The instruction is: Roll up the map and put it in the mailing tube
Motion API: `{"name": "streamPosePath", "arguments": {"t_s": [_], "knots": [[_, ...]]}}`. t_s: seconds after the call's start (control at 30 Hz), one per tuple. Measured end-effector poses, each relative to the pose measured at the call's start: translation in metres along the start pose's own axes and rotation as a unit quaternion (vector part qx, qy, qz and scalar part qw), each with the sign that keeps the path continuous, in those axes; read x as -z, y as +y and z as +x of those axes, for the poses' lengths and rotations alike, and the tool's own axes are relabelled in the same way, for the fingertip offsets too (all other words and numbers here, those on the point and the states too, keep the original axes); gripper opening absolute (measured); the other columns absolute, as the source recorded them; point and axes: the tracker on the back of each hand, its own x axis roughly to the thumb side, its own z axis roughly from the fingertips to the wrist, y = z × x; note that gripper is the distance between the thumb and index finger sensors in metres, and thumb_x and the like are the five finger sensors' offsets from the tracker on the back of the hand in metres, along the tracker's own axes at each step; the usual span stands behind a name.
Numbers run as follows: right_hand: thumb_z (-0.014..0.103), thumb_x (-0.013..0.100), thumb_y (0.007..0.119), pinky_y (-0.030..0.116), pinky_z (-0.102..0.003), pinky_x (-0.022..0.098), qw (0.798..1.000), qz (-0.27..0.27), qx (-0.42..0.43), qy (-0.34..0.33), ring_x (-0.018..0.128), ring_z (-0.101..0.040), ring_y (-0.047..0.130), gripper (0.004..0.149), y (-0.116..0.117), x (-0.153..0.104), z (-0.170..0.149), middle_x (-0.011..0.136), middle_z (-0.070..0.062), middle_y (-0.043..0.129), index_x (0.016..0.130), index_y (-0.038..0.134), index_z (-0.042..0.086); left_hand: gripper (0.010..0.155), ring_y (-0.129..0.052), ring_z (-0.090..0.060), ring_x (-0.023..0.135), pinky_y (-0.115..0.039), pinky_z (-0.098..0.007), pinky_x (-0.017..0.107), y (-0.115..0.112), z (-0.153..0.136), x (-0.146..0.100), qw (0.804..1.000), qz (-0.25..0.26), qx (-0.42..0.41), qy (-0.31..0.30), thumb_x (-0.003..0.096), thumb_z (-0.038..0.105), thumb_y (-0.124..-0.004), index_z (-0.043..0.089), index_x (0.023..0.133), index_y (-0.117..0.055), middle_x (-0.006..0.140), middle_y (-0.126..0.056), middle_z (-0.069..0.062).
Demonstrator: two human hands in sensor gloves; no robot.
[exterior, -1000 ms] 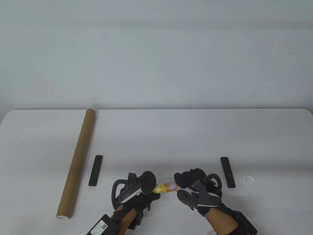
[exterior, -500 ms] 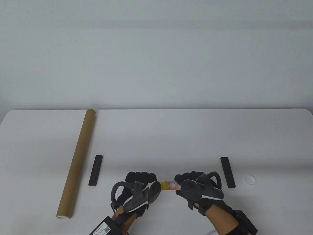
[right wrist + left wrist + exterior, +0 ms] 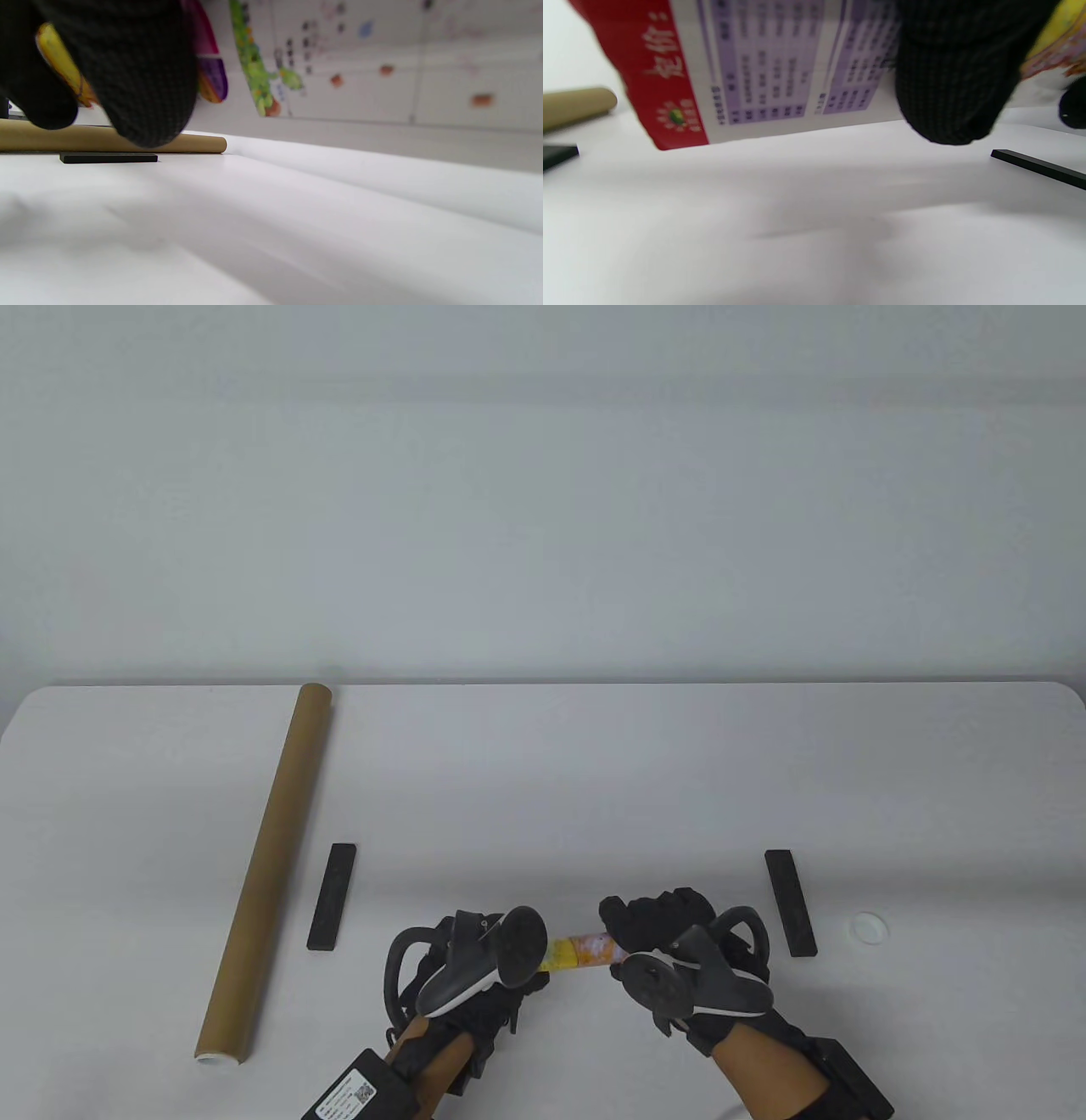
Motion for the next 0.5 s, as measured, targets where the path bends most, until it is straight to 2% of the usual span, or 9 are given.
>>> {"name": "streamPosePath", "arguments": {"t_s": [0.1,0.17,0.3,0.5], "knots": [[0.044,0.040,0.099,0.074,-0.060,0.056,0.999,-0.018,-0.031,-0.009,0.063,-0.034,0.099,0.068,-0.0022,-0.0009,0.0038,0.076,-0.008,0.094,0.097,0.081,0.009,0.049,-0.104,-0.013,0.050,-0.080,-0.038,0.062,-0.0039,-0.0055,0.0037,0.998,-0.039,-0.042,-0.001,0.0295,0.062,-0.098,0.041,0.073,-0.089,0.058,-0.098,0.010],[0.044,0.040,0.099,0.076,-0.058,0.055,0.999,-0.011,-0.037,-0.009,0.059,-0.031,0.100,0.067,-0.0027,-0.0003,0.0044,0.072,-0.005,0.095,0.095,0.082,0.010,0.048,-0.104,-0.014,0.050,-0.080,-0.038,0.062,-0.0052,-0.0065,0.0050,0.997,-0.051,-0.051,-0.004,0.0301,0.062,-0.098,0.041,0.073,-0.089,0.058,-0.098,0.009],[0.044,0.040,0.100,0.078,-0.057,0.052,1.000,0.003,-0.028,-0.006,0.053,-0.029,0.101,0.063,-0.0013,0.0007,0.0027,0.067,-0.004,0.095,0.092,0.085,0.011,0.050,-0.104,-0.014,0.051,-0.080,-0.038,0.063,-0.0061,-0.0046,0.0046,0.998,-0.044,-0.043,-0.009,0.0300,0.062,-0.098,0.040,0.074,-0.088,0.059,-0.098,0.009],[0.043,0.041,0.099,0.078,-0.056,0.051,1.000,0.019,-0.013,-0.001,0.051,-0.028,0.101,0.061,0.0002,0.0018,-0.0001,0.065,-0.004,0.095,0.090,0.086,0.011,0.056,-0.104,-0.015,0.058,-0.079,-0.039,0.064,-0.0050,0.0015,0.0010,1.000,-0.002,-0.004,-0.012,0.0302,0.062,-0.097,0.039,0.080,-0.086,0.066,-0.098,0.008]]}}
